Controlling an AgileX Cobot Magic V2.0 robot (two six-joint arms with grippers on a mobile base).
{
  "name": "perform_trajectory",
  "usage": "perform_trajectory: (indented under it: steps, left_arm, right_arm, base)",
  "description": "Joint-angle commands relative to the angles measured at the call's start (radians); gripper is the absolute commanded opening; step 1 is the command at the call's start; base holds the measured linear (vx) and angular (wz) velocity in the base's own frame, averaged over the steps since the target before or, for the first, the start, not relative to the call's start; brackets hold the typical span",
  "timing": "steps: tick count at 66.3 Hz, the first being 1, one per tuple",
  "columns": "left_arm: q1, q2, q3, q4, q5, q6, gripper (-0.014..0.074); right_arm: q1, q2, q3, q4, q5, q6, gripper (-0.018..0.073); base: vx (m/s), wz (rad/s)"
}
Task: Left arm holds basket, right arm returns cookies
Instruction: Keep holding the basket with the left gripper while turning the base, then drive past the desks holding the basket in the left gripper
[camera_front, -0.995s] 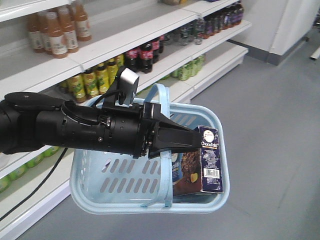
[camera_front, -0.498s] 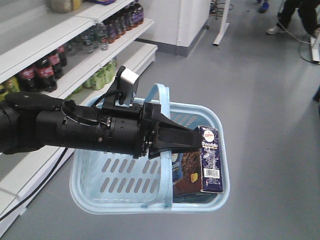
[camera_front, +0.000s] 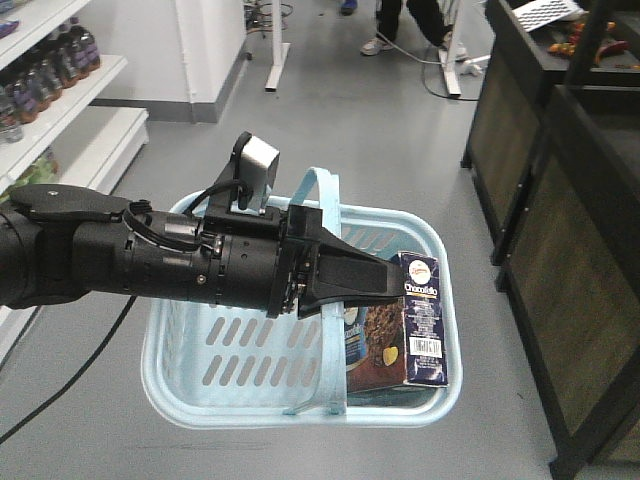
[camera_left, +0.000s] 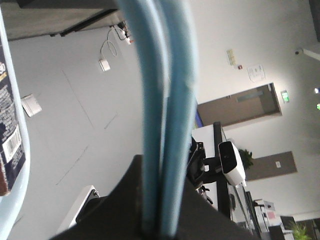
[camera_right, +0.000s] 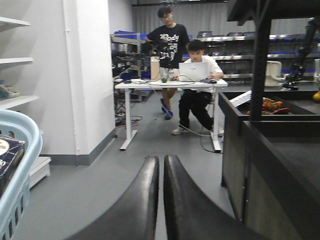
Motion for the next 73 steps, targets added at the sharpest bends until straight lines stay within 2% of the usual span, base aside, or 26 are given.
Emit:
perform_trajectory:
  steps: [1,33,73]
  left_arm:
    - [-0.004,-0.049,-0.027,-0.124,0.055,0.015,-0.0003]
    - [-0.004,-0.049,-0.027,-0.124,0.055,0.015,-0.0003]
    - [-0.004,-0.049,-0.027,-0.124,0.055,0.015,-0.0003]
  right_arm:
    - [-0.005,-0.012,0.018,-0.002,-0.078,-0.007,-0.0011]
    - [-0.005,-0.012,0.018,-0.002,-0.078,-0.007,-0.0011]
    - [-0.005,-0.012,0.018,-0.002,-0.078,-0.007,-0.0011]
  base:
    - [0.15,-0.57]
    - [0.17,-0.35]
    - [0.31,0.06]
